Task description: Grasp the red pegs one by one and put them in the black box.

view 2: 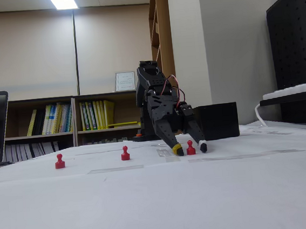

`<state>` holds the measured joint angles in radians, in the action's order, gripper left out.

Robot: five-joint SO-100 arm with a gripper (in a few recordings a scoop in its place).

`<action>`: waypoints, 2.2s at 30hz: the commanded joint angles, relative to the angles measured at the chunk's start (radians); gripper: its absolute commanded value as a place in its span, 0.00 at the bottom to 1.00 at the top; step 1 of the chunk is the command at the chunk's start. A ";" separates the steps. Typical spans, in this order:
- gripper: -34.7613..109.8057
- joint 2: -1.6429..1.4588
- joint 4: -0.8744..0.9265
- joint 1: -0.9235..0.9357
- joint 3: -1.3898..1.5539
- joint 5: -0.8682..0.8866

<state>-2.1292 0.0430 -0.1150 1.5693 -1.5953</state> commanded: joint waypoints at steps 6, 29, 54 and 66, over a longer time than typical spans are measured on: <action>0.27 -0.017 -0.040 0.000 0.003 0.012; 0.24 0.640 0.986 -0.130 0.098 -0.425; 0.24 0.830 1.305 -0.653 -0.002 -0.655; 0.32 0.808 1.220 -0.629 -0.101 -0.647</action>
<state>-1.3208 1.2640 -0.7578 1.4189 -2.2304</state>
